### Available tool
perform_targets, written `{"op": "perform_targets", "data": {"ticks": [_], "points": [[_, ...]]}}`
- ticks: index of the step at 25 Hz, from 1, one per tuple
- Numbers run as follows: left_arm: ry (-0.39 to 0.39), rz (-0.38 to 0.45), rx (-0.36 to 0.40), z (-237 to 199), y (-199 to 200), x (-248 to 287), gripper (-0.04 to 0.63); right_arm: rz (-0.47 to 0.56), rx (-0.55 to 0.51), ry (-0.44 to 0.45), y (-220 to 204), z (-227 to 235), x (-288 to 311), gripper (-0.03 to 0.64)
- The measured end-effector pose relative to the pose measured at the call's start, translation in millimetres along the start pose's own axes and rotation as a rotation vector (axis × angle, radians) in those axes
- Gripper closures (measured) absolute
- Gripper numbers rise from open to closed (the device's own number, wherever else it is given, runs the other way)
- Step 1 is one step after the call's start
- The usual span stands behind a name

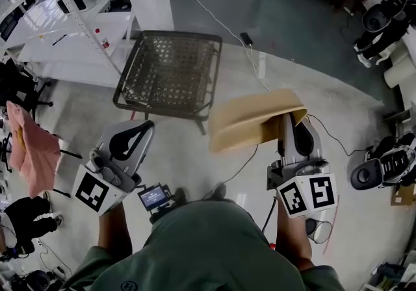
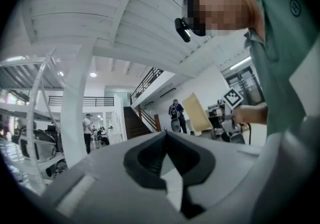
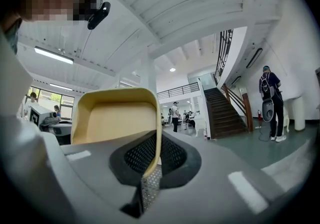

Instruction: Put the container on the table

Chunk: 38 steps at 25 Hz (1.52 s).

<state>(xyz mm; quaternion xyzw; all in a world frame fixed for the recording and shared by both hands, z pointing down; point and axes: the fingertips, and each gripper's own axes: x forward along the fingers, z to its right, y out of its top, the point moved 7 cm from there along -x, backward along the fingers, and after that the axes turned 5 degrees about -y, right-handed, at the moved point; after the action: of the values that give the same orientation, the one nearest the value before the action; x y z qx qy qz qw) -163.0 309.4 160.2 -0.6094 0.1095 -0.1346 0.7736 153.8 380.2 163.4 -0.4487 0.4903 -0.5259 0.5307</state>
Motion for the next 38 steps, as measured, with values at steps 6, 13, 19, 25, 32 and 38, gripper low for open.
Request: {"op": "perform_targets", "data": {"ticks": [6, 13, 19, 25, 32, 38], "points": [[0.043, -0.015, 0.024, 21.0, 4.5, 36.0, 0.594, 0.001, 0.010, 0.056, 0.3, 44.6, 10.5, 0.609], [0.073, -0.045, 0.025, 22.0, 3.6, 51.8, 0.594, -0.003, 0.030, 0.091, -3.0, 64.3, 27.7, 0.609], [0.046, -0.047, 0.004, -7.4, -11.3, 61.5, 0.594, -0.021, 0.040, 0.064, -11.1, 61.5, 50.7, 0.609], [-0.041, -0.006, -0.008, -53.7, -25.0, 77.4, 0.594, -0.020, 0.020, -0.021, -8.3, 51.1, 70.7, 0.609], [-0.113, 0.044, -0.019, -121.1, -31.7, 86.6, 0.594, -0.011, -0.001, -0.110, 0.9, 30.3, 108.4, 0.609], [-0.173, 0.066, -0.033, -164.0, -47.9, 85.9, 0.594, -0.006, -0.011, -0.169, -4.2, 7.1, 133.8, 0.609]]}}
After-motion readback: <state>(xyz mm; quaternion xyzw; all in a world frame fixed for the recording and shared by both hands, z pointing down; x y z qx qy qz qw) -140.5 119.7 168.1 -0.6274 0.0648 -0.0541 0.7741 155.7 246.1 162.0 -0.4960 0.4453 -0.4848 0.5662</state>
